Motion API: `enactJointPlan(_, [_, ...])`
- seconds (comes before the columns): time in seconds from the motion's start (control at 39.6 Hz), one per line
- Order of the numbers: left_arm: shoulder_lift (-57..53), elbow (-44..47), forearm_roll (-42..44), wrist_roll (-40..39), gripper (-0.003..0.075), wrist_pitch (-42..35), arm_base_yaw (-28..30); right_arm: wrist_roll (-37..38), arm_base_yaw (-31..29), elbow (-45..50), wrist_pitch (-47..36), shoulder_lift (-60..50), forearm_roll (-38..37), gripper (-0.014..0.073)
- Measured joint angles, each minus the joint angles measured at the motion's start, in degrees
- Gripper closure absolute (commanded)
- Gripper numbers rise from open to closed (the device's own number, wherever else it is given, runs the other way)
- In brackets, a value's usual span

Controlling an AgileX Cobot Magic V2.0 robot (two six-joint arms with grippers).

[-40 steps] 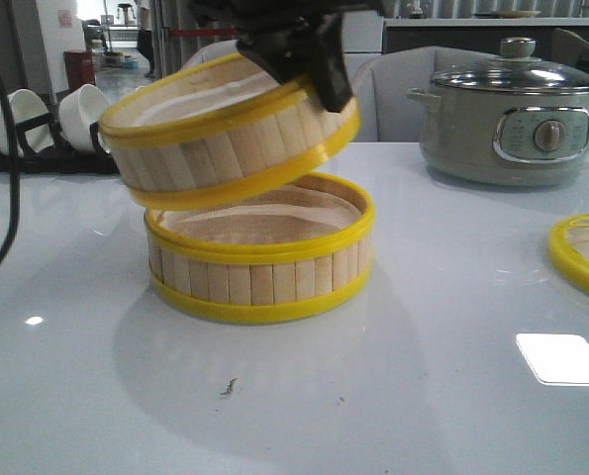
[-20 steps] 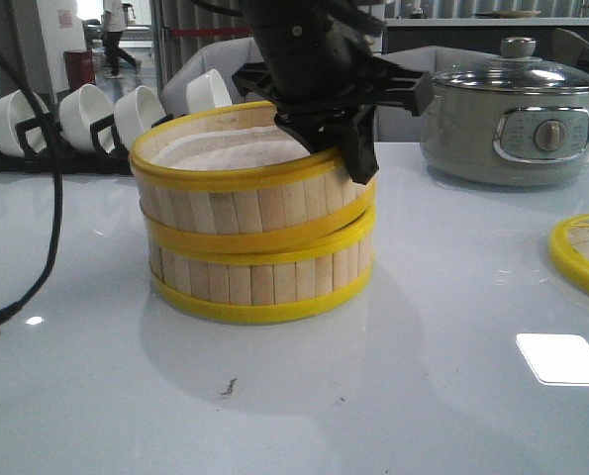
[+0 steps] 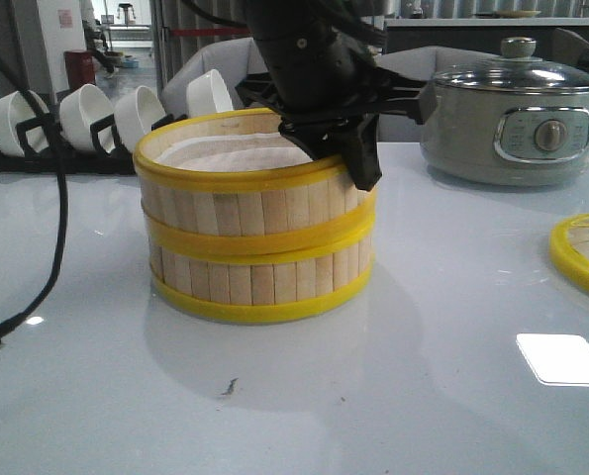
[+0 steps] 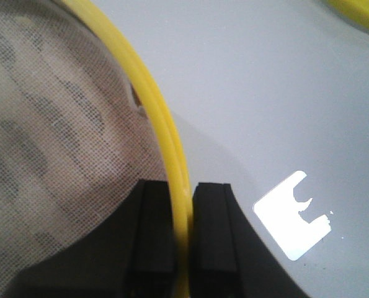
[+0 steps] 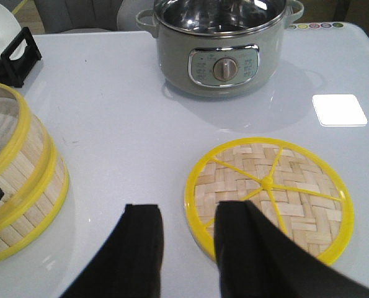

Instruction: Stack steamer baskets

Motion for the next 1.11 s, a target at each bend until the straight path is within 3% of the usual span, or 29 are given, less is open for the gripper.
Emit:
enactJointPlan(0.13, [0.0,0.0,0.0,0.0,0.0566,0.0,0.0,0.0,0.0,0.0,0.2,0.0,0.0,0.0253])
enactJointPlan(0.38, [0.0,-0.2,-0.5,0.0,0.0342,-0.1,0.0,0.0,0.0,0.0,0.2,0.0,0.0,0.0253])
enactJointPlan(0.63, [0.0,-1.5,-0.8,0.0,0.0323,0.2,0.0,0.0,0.0,0.0,0.2,0.0,0.0,0.0253])
enactJointPlan(0.76, [-0.4,-4.0,-0.8,0.0,0.0384,1.1,0.0,0.0,0.0,0.0,0.2,0.0,0.0,0.0253])
enactJointPlan(0.81, [-0.8,-5.4,-0.7,-0.4,0.0456,1.6,0.0,0.0,0.0,0.0,0.2,0.0,0.0,0.0253])
enactJointPlan(0.88, [-1.9,-7.5,-0.7,-0.6,0.0640,1.7,0.5,0.0,0.0,0.0,0.2,0.0,0.0,0.0253])
enactJointPlan(0.96, [-3.3,-9.6,-0.7,-0.6,0.0611,1.7,1.6,0.0,0.0,0.0,0.2,0.0,0.0,0.0253])
enactJointPlan(1.11, [-8.1,-11.7,-0.7,-0.6,0.0633,1.7,5.9,0.0,0.0,0.0,0.2,0.0,0.0,0.0253])
